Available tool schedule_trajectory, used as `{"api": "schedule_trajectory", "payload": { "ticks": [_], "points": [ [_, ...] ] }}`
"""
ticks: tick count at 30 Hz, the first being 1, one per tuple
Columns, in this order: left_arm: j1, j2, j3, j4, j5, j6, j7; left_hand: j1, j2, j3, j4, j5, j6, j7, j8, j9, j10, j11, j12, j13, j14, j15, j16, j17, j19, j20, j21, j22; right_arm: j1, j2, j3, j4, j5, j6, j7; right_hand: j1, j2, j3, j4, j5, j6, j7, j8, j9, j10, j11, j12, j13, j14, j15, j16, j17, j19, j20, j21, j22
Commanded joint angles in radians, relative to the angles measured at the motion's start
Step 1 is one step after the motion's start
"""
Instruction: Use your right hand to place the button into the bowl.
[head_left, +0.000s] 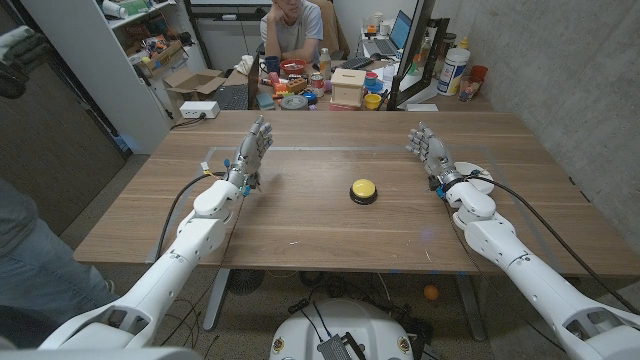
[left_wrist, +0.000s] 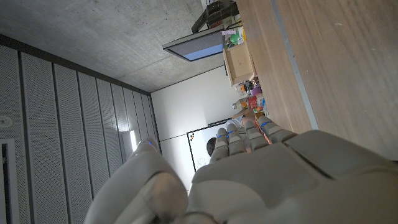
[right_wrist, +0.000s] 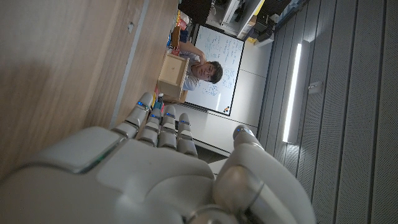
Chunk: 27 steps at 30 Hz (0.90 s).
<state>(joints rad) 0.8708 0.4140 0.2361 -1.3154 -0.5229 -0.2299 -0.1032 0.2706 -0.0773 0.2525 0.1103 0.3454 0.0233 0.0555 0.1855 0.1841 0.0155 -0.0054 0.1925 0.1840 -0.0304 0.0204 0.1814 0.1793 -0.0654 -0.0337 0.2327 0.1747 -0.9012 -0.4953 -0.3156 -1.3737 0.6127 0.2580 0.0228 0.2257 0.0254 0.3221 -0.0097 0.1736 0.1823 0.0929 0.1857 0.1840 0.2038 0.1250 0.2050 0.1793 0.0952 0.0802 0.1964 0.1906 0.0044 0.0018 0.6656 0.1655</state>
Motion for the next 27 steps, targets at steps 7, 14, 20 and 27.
{"api": "schedule_trajectory", "payload": {
  "ticks": [7, 14, 20, 27],
  "points": [
    [-0.002, -0.052, -0.049, 0.02, 0.051, 0.02, -0.063, 0.008, 0.004, 0.002, 0.0, 0.007, 0.004, 0.007, 0.01, 0.002, 0.006, 0.0, 0.006, 0.006, -0.01, 0.0, 0.004, 0.005, -0.012, -0.018, -0.004, 0.005, -0.094, -0.055, 0.007, -0.153, -0.051, 0.023, -0.025, 0.023, 0.001, 0.004, -0.013, 0.007, 0.008, -0.001, 0.006, 0.002, 0.008, 0.0, 0.006, 0.006, 0.009, -0.001, 0.003, -0.002, 0.006, 0.005, -0.009, 0.005],
    [0.005, -0.061, -0.064, 0.017, 0.059, 0.021, -0.073, 0.008, 0.005, 0.001, 0.0, 0.007, 0.004, 0.006, 0.01, 0.002, 0.005, -0.001, 0.006, 0.006, -0.011, -0.001, 0.004, 0.005, -0.013, -0.015, -0.005, 0.005, -0.129, -0.092, 0.001, -0.221, -0.113, 0.039, -0.059, 0.03, 0.001, 0.004, -0.019, 0.007, 0.008, -0.002, 0.006, 0.002, 0.008, 0.001, 0.006, 0.006, 0.01, -0.001, 0.003, -0.004, 0.005, 0.008, -0.014, 0.005],
    [0.013, -0.059, -0.076, 0.008, 0.066, 0.019, -0.081, 0.009, 0.006, 0.0, 0.0, 0.007, 0.003, 0.007, 0.01, 0.002, 0.003, 0.004, 0.006, 0.006, -0.011, 0.0, 0.004, 0.005, -0.013, -0.015, -0.007, 0.005, -0.151, -0.117, -0.001, -0.26, -0.16, 0.045, -0.089, 0.046, 0.008, 0.011, -0.03, 0.007, 0.005, -0.01, 0.006, 0.002, 0.007, -0.001, 0.006, 0.006, 0.011, 0.003, 0.002, -0.006, 0.0, 0.013, -0.023, 0.005],
    [0.036, -0.047, -0.092, -0.037, 0.071, 0.031, -0.071, 0.009, 0.007, -0.001, -0.001, 0.007, 0.003, 0.008, 0.01, 0.002, 0.002, 0.004, 0.006, 0.006, -0.011, 0.001, 0.005, 0.005, -0.014, -0.014, -0.009, 0.005, -0.162, -0.147, -0.006, -0.289, -0.237, 0.027, -0.135, 0.062, 0.008, 0.016, -0.042, 0.007, 0.003, -0.01, 0.006, 0.002, 0.007, 0.0, 0.006, 0.006, 0.012, 0.004, 0.001, -0.007, -0.002, 0.016, -0.03, 0.005]
  ]
}}
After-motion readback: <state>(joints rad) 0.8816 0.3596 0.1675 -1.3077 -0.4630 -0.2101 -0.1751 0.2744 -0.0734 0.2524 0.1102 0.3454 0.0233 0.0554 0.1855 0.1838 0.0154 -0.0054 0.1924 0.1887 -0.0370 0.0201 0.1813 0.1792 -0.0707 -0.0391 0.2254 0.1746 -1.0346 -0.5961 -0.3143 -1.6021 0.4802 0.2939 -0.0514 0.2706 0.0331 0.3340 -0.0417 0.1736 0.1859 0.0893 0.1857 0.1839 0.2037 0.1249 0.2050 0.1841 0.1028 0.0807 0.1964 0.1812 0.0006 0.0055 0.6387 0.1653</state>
